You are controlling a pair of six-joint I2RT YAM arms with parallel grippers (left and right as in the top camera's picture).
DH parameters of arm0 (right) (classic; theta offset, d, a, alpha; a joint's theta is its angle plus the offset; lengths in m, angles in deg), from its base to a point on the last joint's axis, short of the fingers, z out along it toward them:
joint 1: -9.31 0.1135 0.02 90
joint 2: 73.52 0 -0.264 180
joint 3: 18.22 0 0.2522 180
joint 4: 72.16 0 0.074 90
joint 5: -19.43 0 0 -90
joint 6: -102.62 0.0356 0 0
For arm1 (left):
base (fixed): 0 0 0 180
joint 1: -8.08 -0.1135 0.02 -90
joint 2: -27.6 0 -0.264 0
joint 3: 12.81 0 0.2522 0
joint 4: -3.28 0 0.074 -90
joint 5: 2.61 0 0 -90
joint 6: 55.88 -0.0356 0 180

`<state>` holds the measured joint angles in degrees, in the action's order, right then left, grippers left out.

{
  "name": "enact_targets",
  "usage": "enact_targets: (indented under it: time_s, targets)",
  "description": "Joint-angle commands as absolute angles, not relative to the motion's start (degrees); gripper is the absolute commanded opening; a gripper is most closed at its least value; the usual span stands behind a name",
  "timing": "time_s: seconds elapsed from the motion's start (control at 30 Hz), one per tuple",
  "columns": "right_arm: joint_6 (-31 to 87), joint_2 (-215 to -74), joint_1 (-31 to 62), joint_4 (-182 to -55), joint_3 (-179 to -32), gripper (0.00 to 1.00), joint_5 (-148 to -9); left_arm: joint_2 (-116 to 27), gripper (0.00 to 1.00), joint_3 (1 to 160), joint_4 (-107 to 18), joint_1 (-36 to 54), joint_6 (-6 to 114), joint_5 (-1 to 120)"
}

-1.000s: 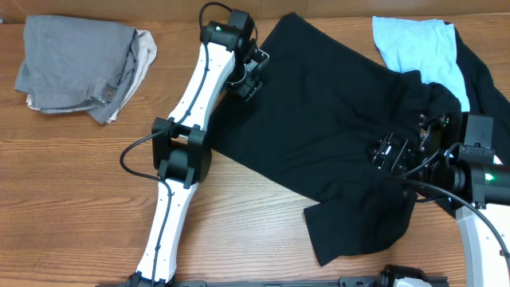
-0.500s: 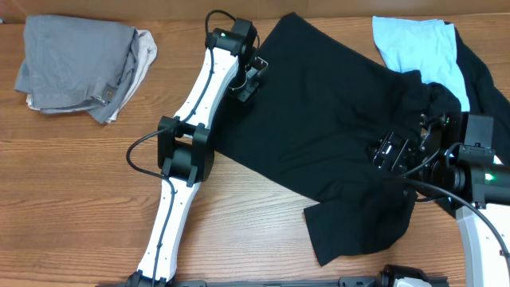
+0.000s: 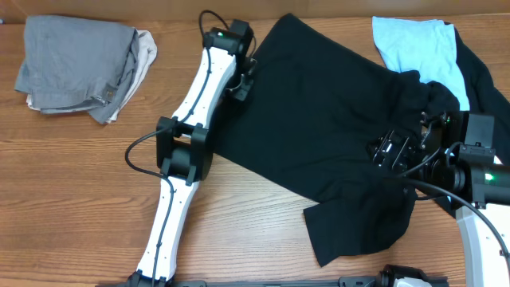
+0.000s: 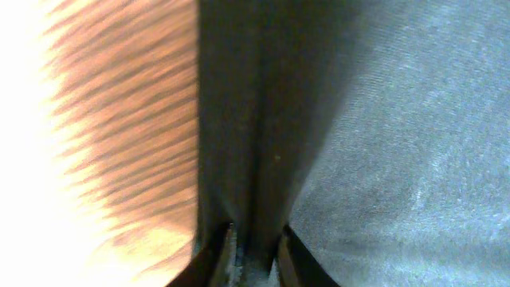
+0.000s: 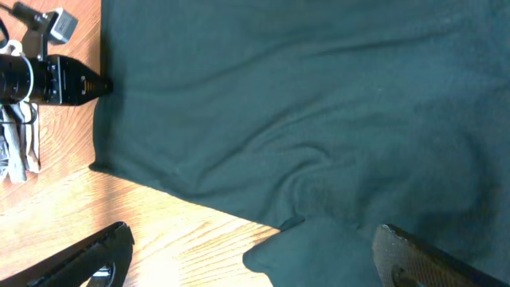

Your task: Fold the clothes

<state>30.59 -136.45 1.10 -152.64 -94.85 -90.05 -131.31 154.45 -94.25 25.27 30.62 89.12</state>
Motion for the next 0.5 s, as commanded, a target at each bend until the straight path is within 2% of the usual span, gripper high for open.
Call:
enact_targets:
  time_s: [0.0, 0.37, 0.4, 0.47]
  targets:
    - [30.66, -136.08, 1.32, -151.79, -94.55, 1.00, -89.68, -140.93, 0.16, 151.34, -97.48, 18.91, 36.36, 92.29]
    - [30.62, -143.36, 1.34, -150.32, -94.55, 1.00, -89.71, -141.80, 0.17, 151.32, -103.67, 4.92, 38.42, 92.25]
    - [30.59, -144.21, 1.34, -149.95, -94.55, 1.00, -89.71, -141.80, 0.20, 151.32, -103.95, 4.05, 38.40, 92.23]
    - [30.44, -146.70, 1.34, -148.29, -94.55, 1.00, -89.68, -141.80, 0.33, 151.32, -105.02, 2.24, 37.28, 92.27]
